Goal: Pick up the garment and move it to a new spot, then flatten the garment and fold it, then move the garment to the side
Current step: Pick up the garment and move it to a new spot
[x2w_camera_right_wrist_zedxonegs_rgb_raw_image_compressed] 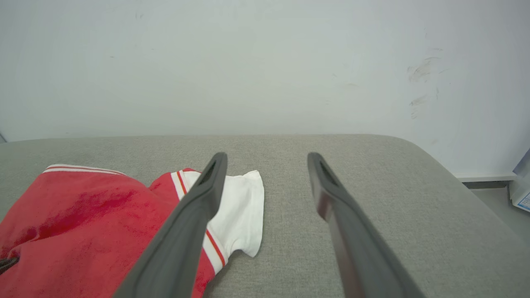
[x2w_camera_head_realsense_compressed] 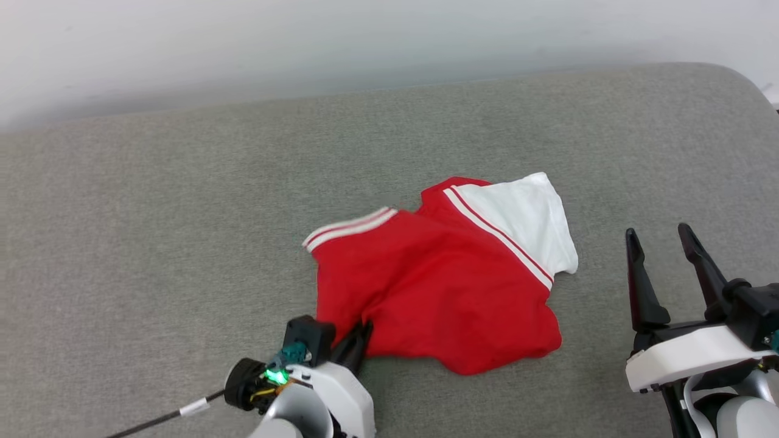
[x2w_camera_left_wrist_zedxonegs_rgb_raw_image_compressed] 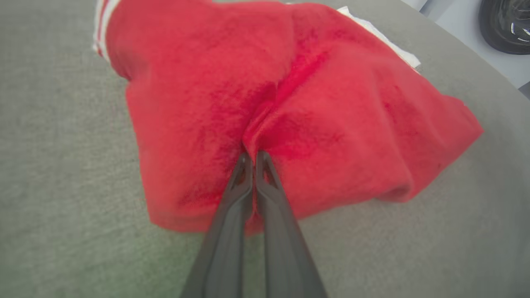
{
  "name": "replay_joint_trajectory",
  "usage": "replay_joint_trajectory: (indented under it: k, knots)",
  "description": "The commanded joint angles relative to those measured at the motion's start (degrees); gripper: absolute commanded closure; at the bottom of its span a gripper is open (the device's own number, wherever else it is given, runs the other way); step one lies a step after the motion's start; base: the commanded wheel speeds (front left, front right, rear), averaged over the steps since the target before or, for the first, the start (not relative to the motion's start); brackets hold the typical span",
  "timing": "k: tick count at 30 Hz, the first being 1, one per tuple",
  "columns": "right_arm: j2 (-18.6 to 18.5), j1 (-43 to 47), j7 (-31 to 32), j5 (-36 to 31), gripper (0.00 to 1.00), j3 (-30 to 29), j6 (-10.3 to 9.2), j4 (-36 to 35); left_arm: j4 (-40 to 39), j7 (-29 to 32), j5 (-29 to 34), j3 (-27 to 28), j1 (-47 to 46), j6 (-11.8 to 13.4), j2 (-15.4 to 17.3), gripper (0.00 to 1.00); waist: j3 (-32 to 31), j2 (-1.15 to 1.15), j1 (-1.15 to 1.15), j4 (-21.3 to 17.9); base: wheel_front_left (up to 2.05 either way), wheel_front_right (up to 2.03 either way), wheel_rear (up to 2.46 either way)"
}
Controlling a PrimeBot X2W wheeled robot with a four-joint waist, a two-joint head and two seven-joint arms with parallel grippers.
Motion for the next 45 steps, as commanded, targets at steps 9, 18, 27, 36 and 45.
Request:
replay_joint_trajectory:
  k: [9,18,27,36,45]
  knots:
    - [0.16,0.17,0.1,-0.52,0.0,-0.6,-0.03,0.53,-5.82,-10.31,2.2,-0.05,-0.5,2.5,-1.24,0.0,-2.63,0.0,0.0,2.71,0.0,0.0,0.0]
    - [0.15,2.38,1.64,-0.99,0.0,-1.17,-0.04,-0.37,-9.84,-16.6,2.21,5.68,-2.78,7.67,-1.15,0.0,-6.31,0.0,0.0,4.66,0.0,0.0,0.0]
    - [0.15,5.61,3.15,0.01,0.0,-0.63,-0.04,-1.14,-10.35,-15.51,0.74,11.87,4.47,10.95,4.74,0.0,-9.69,0.0,0.0,4.83,0.0,0.0,0.0]
    - [0.15,7.01,3.97,0.77,0.0,1.17,-0.03,-1.83,-12.09,-13.44,0.67,10.83,8.24,10.14,6.53,0.0,-10.25,0.0,0.0,4.89,0.0,0.0,0.0]
    - [0.15,6.42,4.15,0.72,0.0,1.71,-0.03,-1.68,-11.95,-13.81,0.01,11.03,7.64,10.68,6.46,0.0,-10.24,0.0,0.0,4.65,0.0,0.0,0.0]
